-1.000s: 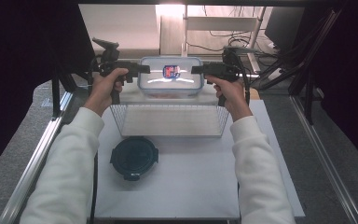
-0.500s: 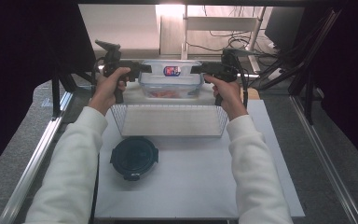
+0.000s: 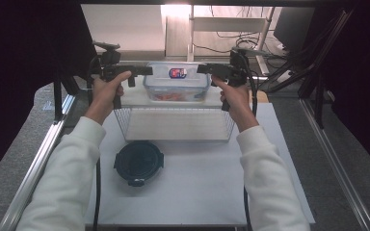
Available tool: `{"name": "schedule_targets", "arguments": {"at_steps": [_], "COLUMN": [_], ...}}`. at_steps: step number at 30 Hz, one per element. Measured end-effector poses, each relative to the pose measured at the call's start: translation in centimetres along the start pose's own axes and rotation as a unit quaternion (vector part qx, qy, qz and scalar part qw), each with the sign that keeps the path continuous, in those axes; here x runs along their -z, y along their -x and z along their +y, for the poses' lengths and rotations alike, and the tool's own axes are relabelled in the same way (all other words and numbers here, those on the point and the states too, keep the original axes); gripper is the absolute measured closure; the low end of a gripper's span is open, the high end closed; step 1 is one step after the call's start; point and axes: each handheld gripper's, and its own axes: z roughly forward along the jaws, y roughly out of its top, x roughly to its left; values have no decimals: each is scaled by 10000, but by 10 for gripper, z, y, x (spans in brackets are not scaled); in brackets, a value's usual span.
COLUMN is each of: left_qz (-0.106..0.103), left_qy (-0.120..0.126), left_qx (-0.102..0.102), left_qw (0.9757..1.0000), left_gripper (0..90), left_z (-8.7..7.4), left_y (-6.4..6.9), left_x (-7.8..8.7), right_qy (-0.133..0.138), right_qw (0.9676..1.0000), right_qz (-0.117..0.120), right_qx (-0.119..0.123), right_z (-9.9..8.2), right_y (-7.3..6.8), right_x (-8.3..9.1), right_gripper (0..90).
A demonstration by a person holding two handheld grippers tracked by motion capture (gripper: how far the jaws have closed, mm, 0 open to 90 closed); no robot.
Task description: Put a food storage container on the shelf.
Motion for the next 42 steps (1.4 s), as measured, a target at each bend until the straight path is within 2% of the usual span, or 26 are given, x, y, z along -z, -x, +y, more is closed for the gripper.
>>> {"name": "schedule_targets", "arguments": {"at_steps": [2, 3, 4, 6, 8, 10, 13, 15, 17, 18, 19, 22, 25, 28, 31, 35, 38, 39, 42], "left_qz": [293, 441, 473, 385, 326, 198, 159, 172, 308, 345, 428, 595, 628, 783, 755, 780, 830, 889, 1044], "left_qy": [87, 131, 122, 79, 12, -81, -312, -371, -382, -397, -419, -430, -399, -472, -549, -707, -800, -843, -1046], "left_qx": [-180, -348, -452, -594, -759, -816, -904, -1070, -1331, -1392, -1455, -1652, -1588, -1635, -1642, -1519, -1473, -1482, -1593], "left_qw": [9994, 9983, 9978, 9975, 9966, 9964, 9953, 9934, 9899, 9889, 9875, 9835, 9845, 9823, 9820, 9828, 9823, 9813, 9761], "left_gripper": [188, 220, 231, 236, 246, 252, 290, 322, 307, 299, 287, 272, 270, 251, 226, 215, 217, 214, 198], "left_z": [-7, -13, -19, -30, -44, -58, -85, -106, -127, -133, -143, -161, -179, -194, -210, -224, -229, -231, -237], "left_y": [5, 9, 13, 18, 24, 28, 34, 38, 39, 39, 38, 34, 27, 26, 28, 25, 22, 22, 23], "left_x": [12, 20, 25, 35, 44, 51, 58, 61, 64, 64, 64, 65, 69, 72, 76, 76, 75, 75, 74], "right_qy": [107, 147, 179, 177, 194, 216, 264, 250, 209, 184, 178, 122, 82, 42, -97, -266, -407, -441, -594], "right_qw": [9994, 9991, 9983, 9958, 9916, 9877, 9807, 9758, 9718, 9708, 9700, 9705, 9710, 9722, 9718, 9719, 9713, 9712, 9713], "right_qz": [-151, -156, -103, -53, 14, 189, 368, 469, 527, 498, 482, 450, 389, 422, 464, 465, 517, 542, 579], "right_qx": [287, 375, 551, 893, 1280, 1537, 1904, 2120, 2288, 2341, 2377, 2367, 2357, 2303, 2309, 2294, 2284, 2277, 2230], "right_z": [-4, -6, -10, -18, -28, -39, -59, -73, -88, -96, -101, -118, -132, -147, -163, -182, -197, -199, -207], "right_y": [-2, -2, -2, -1, -1, 1, 2, 3, 6, 9, 12, 23, 33, 42, 49, 54, 58, 59, 64], "right_x": [13, 17, 24, 34, 45, 56, 70, 79, 85, 89, 91, 96, 100, 103, 102, 100, 98, 97, 91], "right_gripper": [53, 62, 72, 96, 120, 146, 182, 205, 220, 227, 232, 242, 253, 273, 294, 298, 298, 298, 298]}}
